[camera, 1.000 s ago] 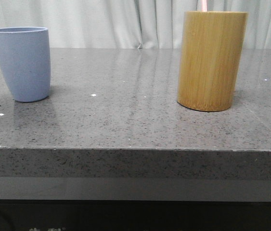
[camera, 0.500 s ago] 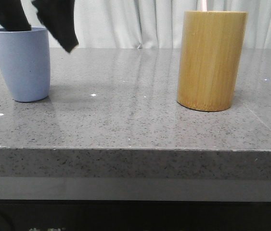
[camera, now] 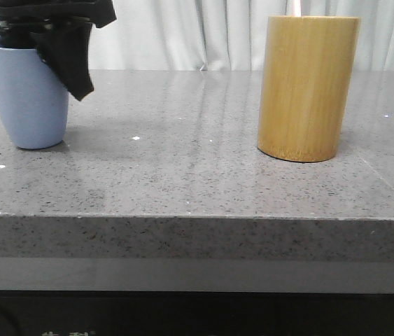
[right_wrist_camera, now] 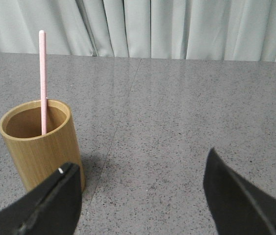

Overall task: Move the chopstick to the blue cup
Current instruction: 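Grasp the light blue cup with the left gripper and lift it, then carry the blue cup beside the bamboo holder, set it down, release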

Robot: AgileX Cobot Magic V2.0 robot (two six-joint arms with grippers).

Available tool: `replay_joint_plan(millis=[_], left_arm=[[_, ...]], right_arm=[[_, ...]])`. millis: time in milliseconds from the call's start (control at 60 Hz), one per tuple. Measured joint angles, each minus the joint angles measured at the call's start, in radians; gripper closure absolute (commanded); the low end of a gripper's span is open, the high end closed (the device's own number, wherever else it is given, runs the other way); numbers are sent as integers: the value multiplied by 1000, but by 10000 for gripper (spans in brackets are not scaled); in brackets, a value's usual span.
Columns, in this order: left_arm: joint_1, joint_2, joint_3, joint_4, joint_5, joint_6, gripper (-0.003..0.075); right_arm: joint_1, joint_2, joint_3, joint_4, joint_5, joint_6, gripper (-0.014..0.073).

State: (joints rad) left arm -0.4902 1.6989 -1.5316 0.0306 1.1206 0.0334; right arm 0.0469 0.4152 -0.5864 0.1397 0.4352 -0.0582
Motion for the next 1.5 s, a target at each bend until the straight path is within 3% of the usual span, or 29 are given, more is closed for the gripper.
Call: replay_joint_plan(millis=[317,783,1067,1150,1367,1500], left_arm=[[-23,3,-88,-10,110,0,739],[-245,137,-326,-95,127,0,738],[-292,202,-349,-96,127,0,729],[-292,209,-350,-96,127,0,668],[-292,213,-352,-96,127,0,367],[-292,211,-352,-96,127,0,283]], right_arm=[[0,0,0,0,0,0,56],[0,0,0,0,0,0,56],[0,0,0,0,0,0,56],[0,0,0,0,0,0,56],[0,0,0,0,0,0,56],[0,0,0,0,0,0,56]])
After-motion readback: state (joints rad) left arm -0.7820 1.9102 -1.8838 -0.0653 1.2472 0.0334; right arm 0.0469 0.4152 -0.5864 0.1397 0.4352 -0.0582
